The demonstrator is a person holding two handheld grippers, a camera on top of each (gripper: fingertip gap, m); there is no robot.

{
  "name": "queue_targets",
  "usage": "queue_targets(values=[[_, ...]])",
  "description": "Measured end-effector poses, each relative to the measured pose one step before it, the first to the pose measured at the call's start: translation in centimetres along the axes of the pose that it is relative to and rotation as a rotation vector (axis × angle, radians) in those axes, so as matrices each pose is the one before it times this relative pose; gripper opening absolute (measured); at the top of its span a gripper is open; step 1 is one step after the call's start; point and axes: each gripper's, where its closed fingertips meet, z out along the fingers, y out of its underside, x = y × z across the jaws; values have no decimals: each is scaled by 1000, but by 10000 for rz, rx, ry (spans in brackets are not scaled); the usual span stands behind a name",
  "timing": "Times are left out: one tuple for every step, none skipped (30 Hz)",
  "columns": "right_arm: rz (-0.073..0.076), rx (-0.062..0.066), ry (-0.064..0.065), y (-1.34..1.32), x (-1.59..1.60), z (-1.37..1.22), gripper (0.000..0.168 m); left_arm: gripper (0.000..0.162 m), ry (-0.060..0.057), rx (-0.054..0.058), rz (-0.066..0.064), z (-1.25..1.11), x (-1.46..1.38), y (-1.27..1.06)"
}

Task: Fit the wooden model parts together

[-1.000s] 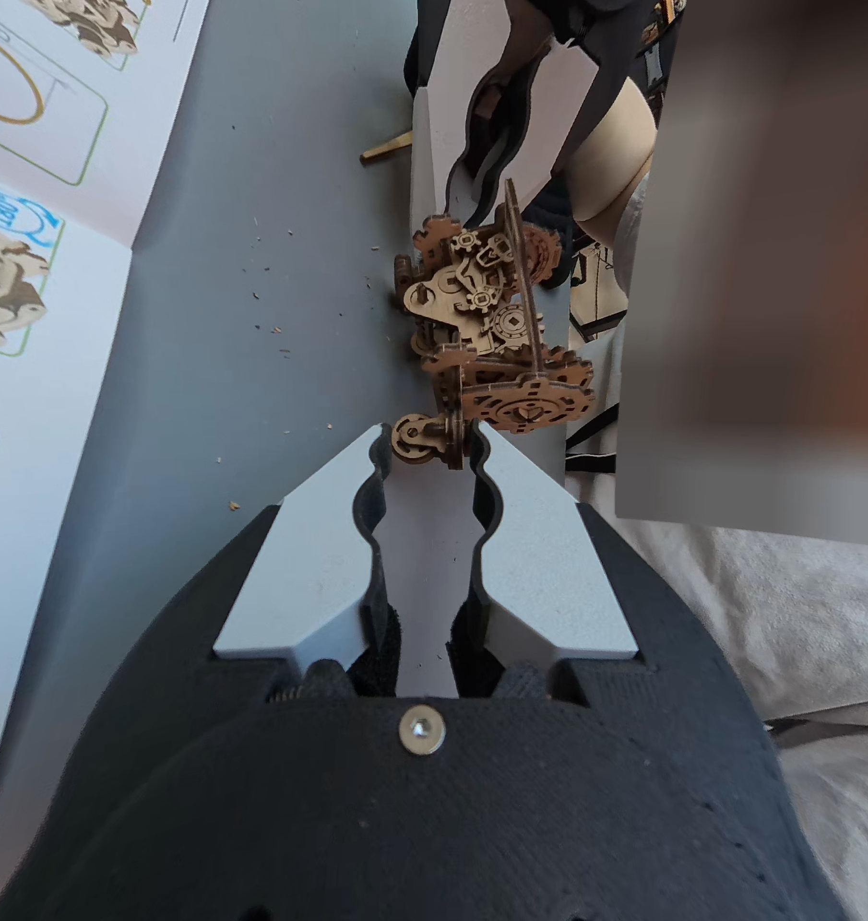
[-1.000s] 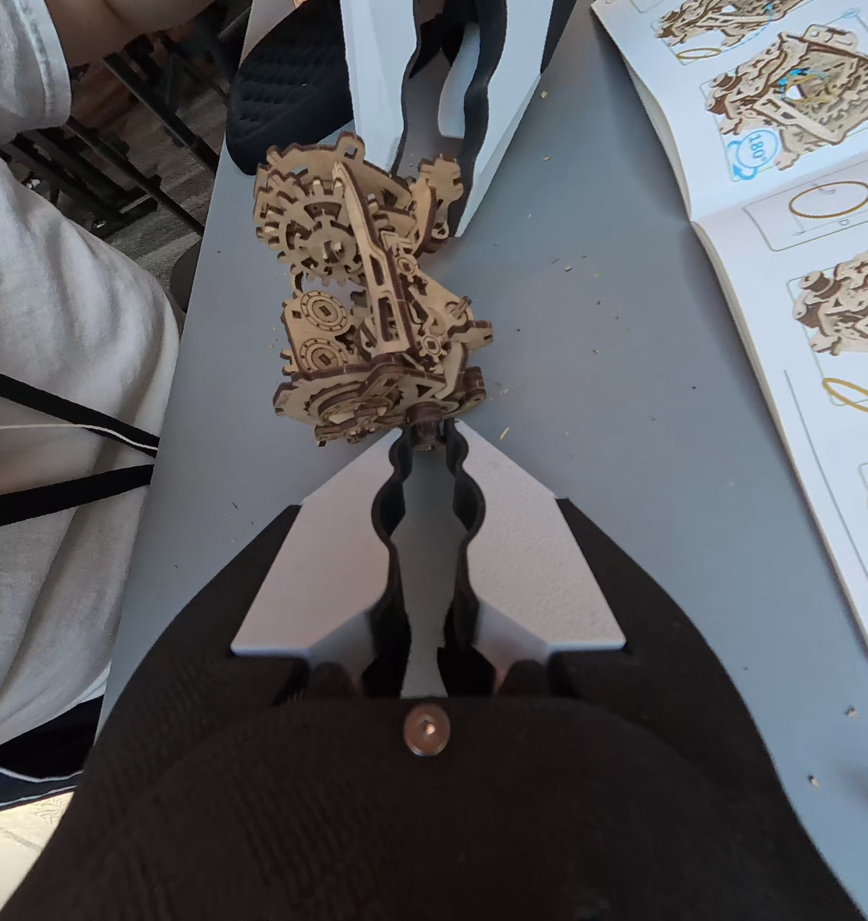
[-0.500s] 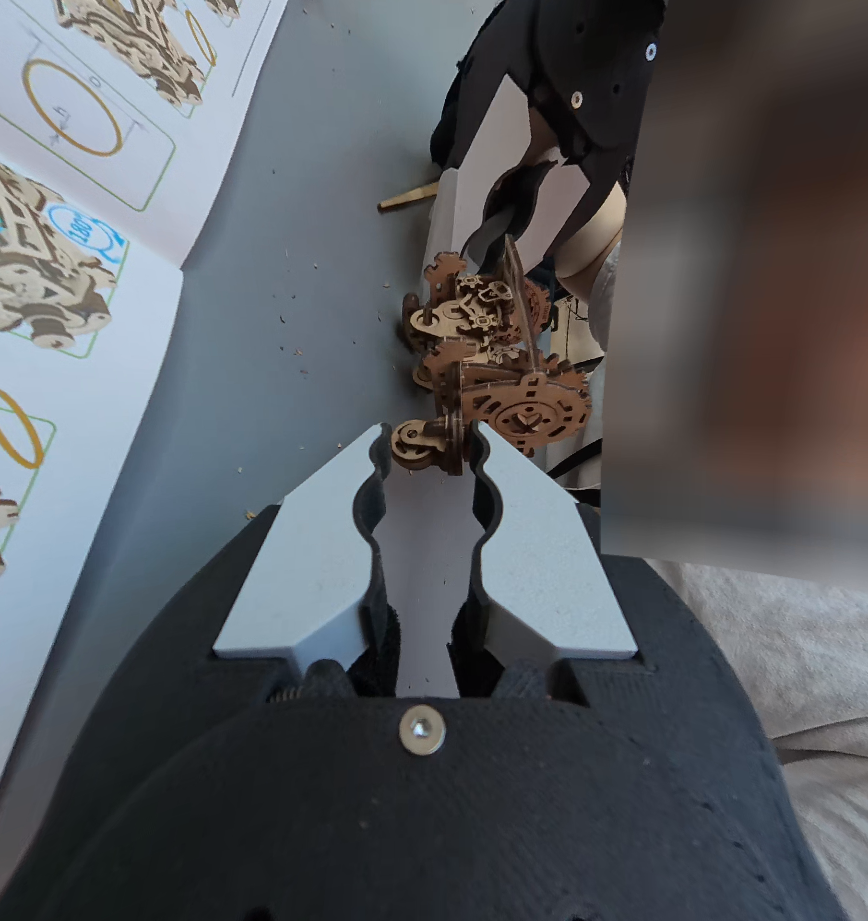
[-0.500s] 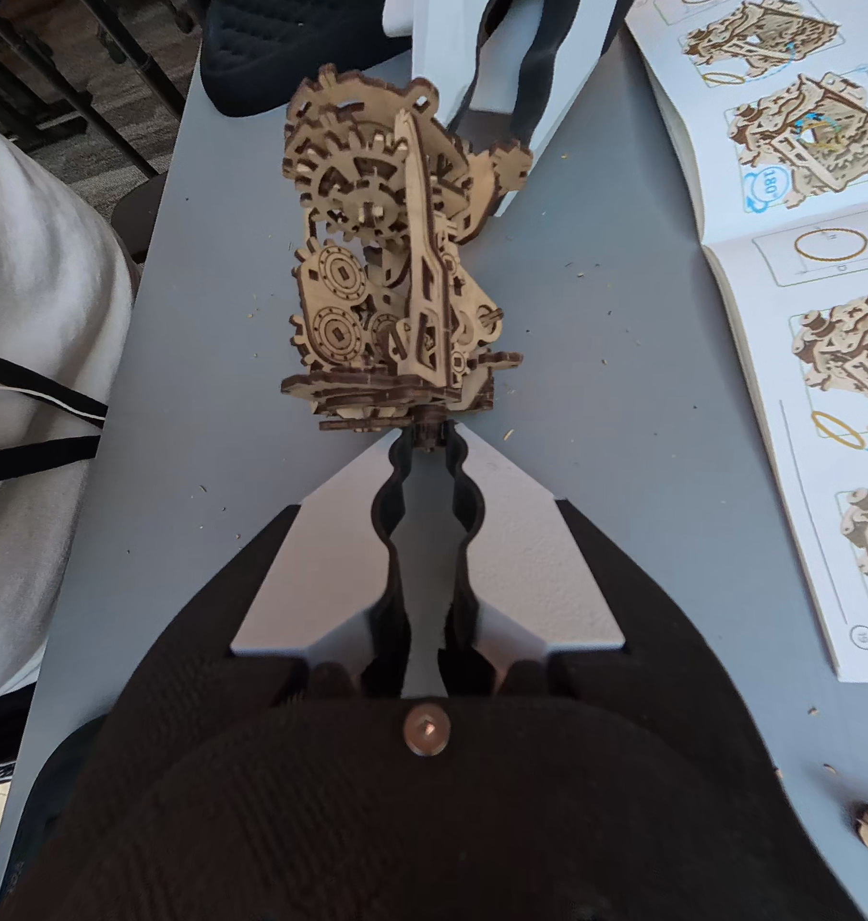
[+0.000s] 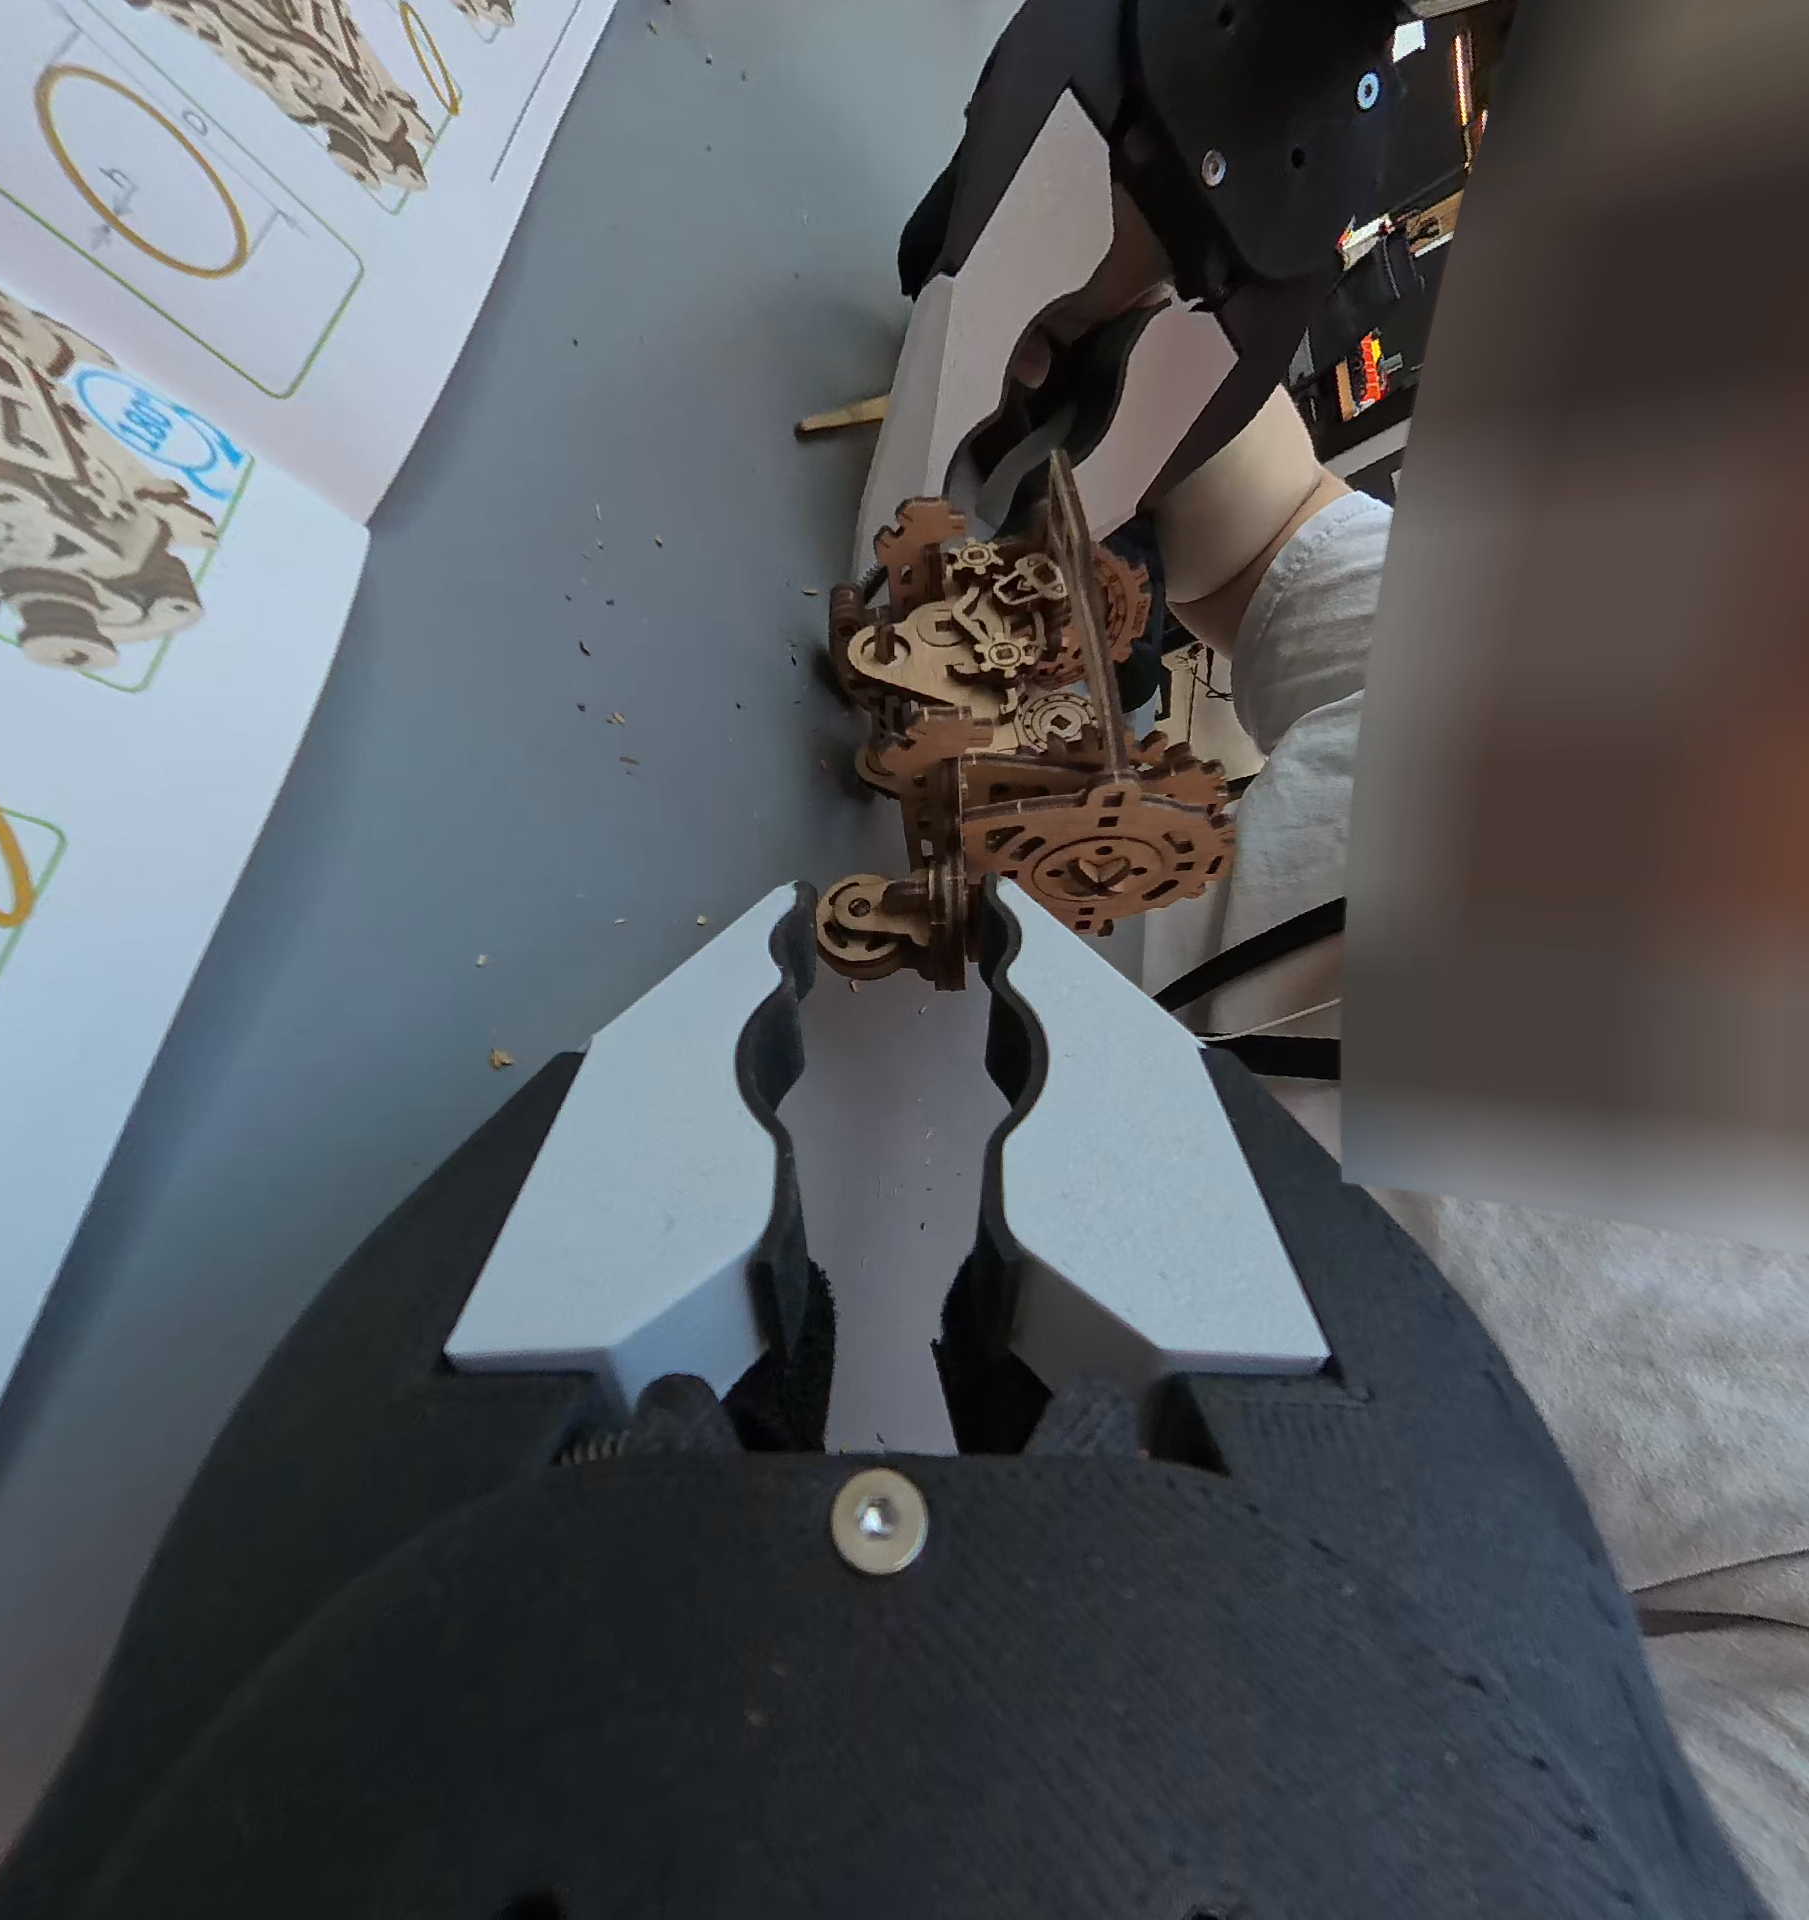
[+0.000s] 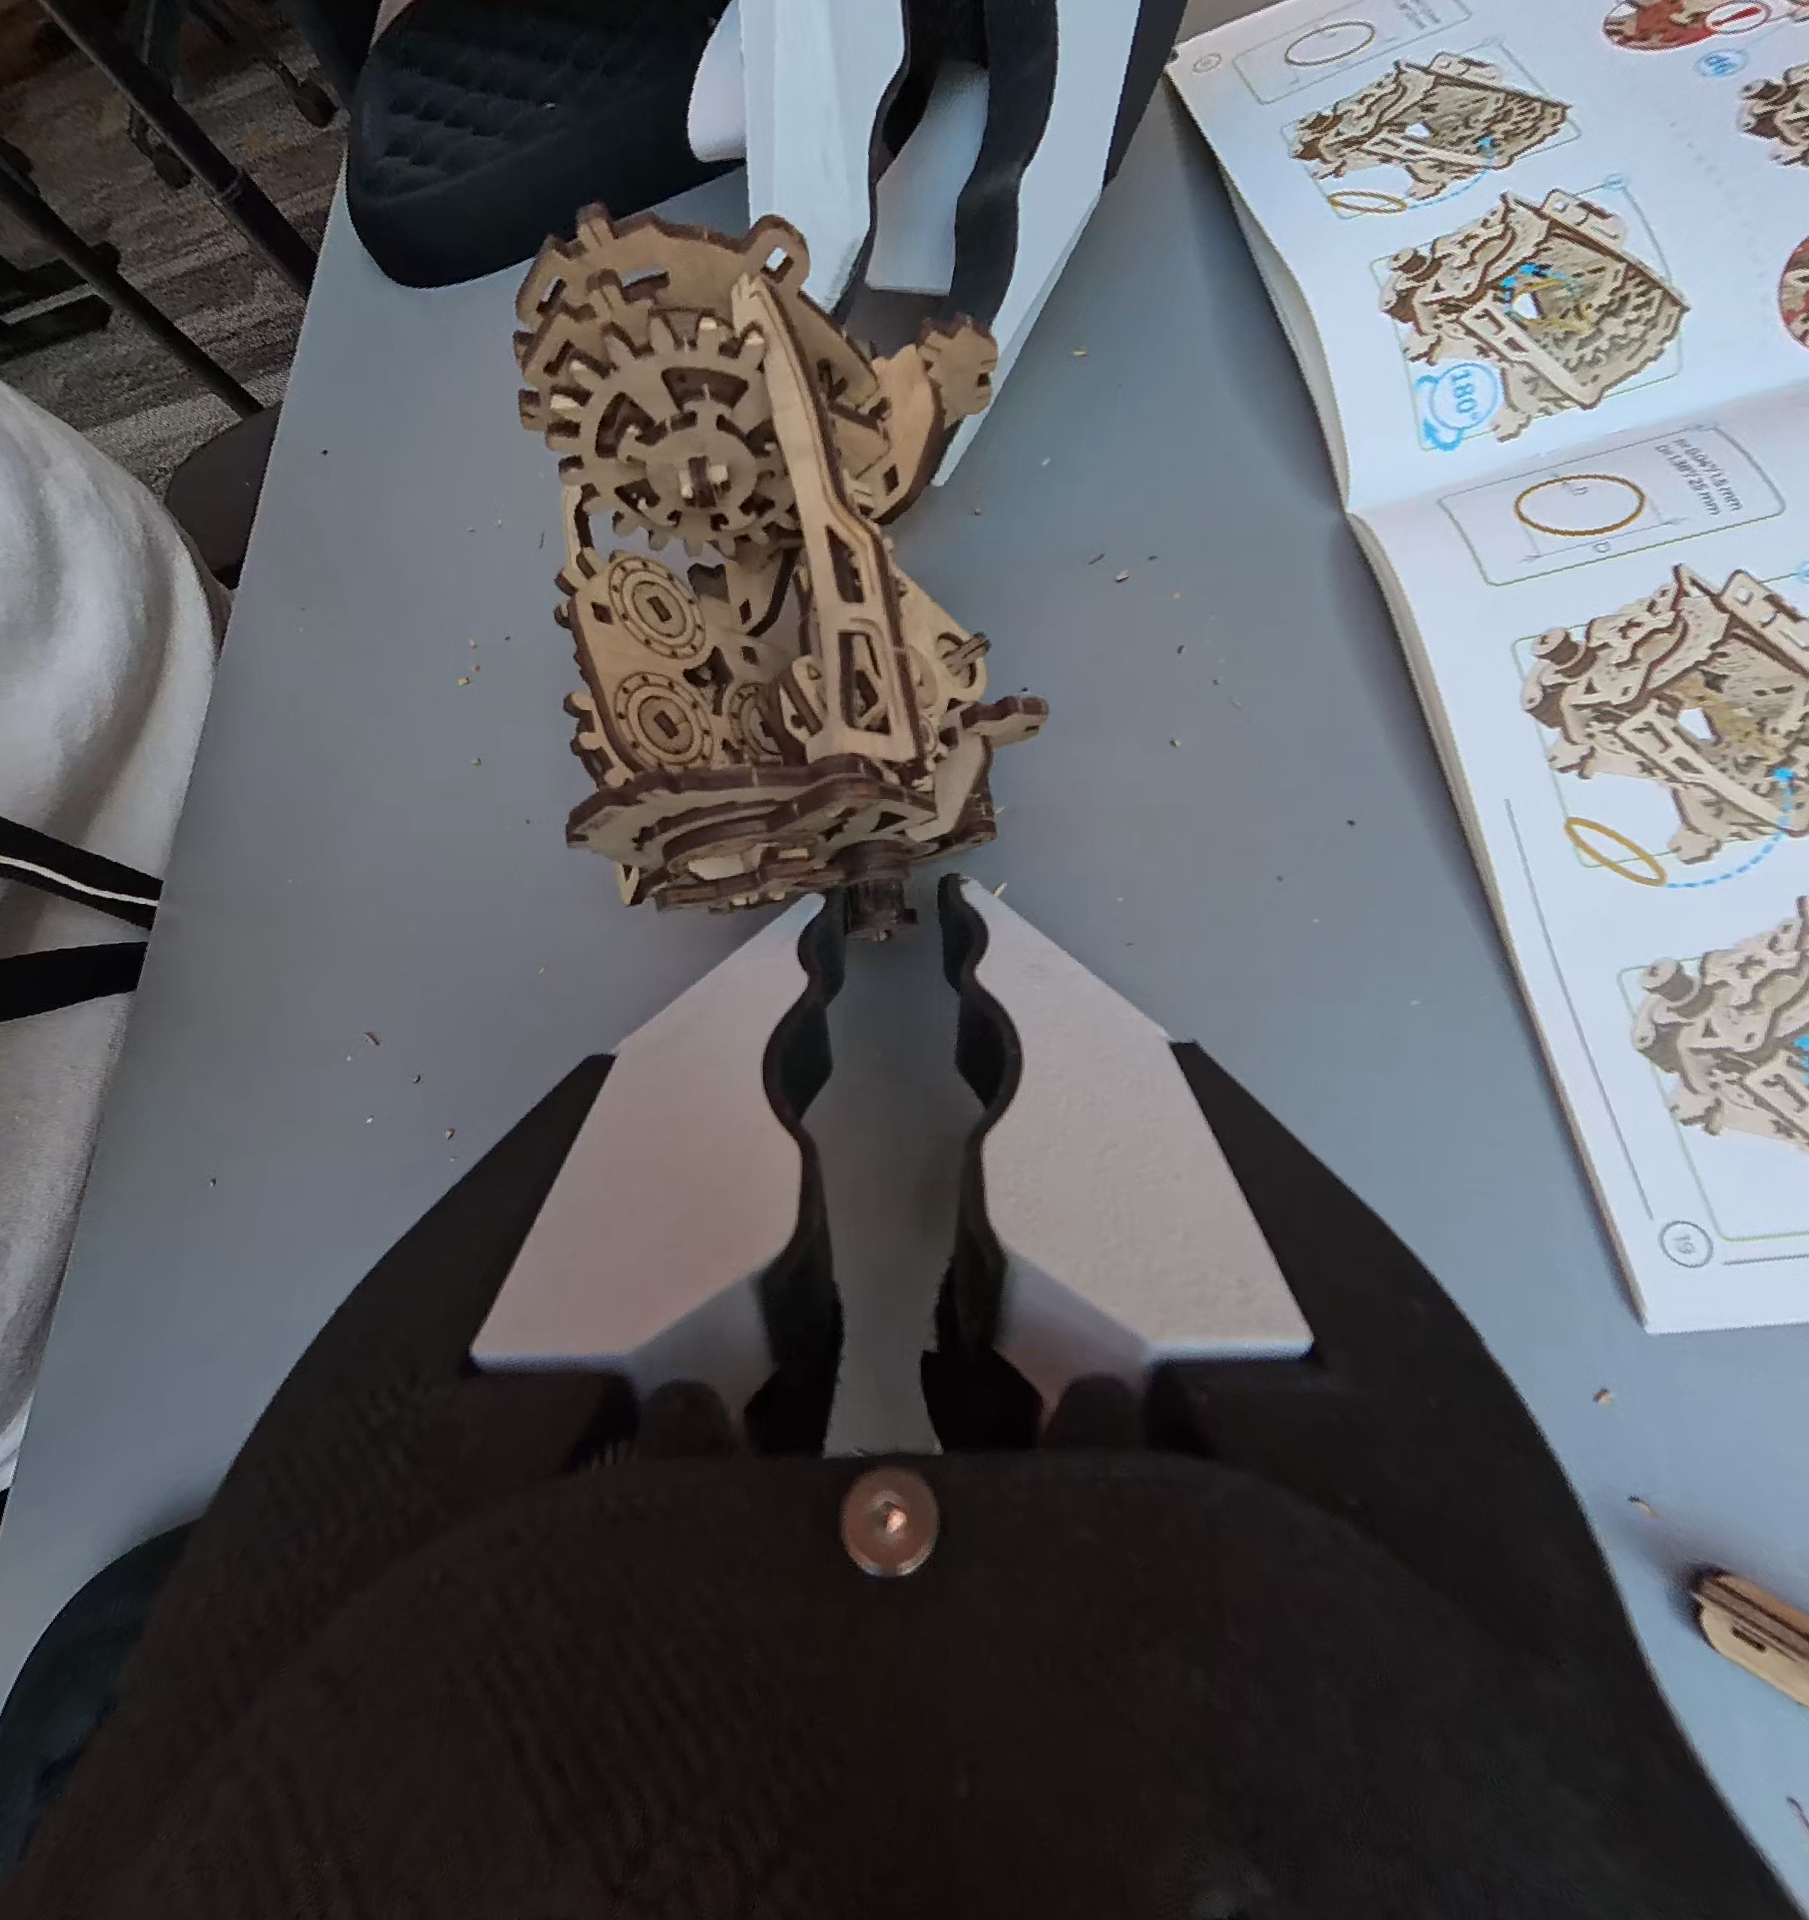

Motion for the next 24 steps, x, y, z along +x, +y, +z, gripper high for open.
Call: queue_targets(values=[[-10,-2,26,2,41,-16,18,29,-14,31,5,11,-1,-15],[0,-4,21,19,31,-18,19,29,10,35,-20,7,7,-25],[4,-7,22,28,41,-15,20,29,8,38,3,-3,-5,-29],[1,13,5,-7,15,-21,21,29,4,25,13,15,-12,-1],[-11,11,-15,-1,-24,-20,21,29,8,-2,16,21,10,25],[-25,-10,-2,6,-19,-16,21,29,3,-8,21,30,11,19],[-32,-5,17,7,4,-19,21,29,0,-13,4,14,12,24],[-39,-2,27,-8,-2,-28,22,29,-1,-11,-2,21,11,8],[-43,-10,9,25,-20,-28,23,29,4,-8,17,3,27,-5],[-30,4,8,-6,-24,-40,24,29,-12,-18,12,13,10,0],[-17,13,13,-3,7,-46,25,29,-3,-22,4,16,11,-11],[4,5,10,9,19,-48,25,29,-3,-14,10,21,20,-18],[19,11,-1,4,14,-40,25,29,-20,-15,4,8,-6,-20],[14,26,-3,-24,12,-36,25,29,1,-13,4,18,24,-28],[-2,3,-12,0,-21,-48,26,29,6,-12,15,17,51,-23],[-37,-10,-15,19,-53,-71,27,29,-19,-10,18,19,14,-26],[-51,-12,43,29,27,-93,28,29,-20,-31,12,32,24,12],[-39,9,72,17,69,-117,29,29,-33,-31,29,52,3,9],[-30,16,23,22,15,-137,30,29,-34,-29,19,37,-8,13],[-16,13,4,36,1,-142,31,29,-18,-32,-10,40,-2,17],[1,34,24,2,46,-131,32,29,8,-17,1,38,33,-4],[3,53,-13,-24,12,-141,33,29,10,-10,-8,23,20,-15],[13,71,-40,-55,-4,-132,33,29,4,-11,-10,22,13,-13],[40,59,-13,-38,69,-112,33,29,10,-14,8,40,31,-9]])
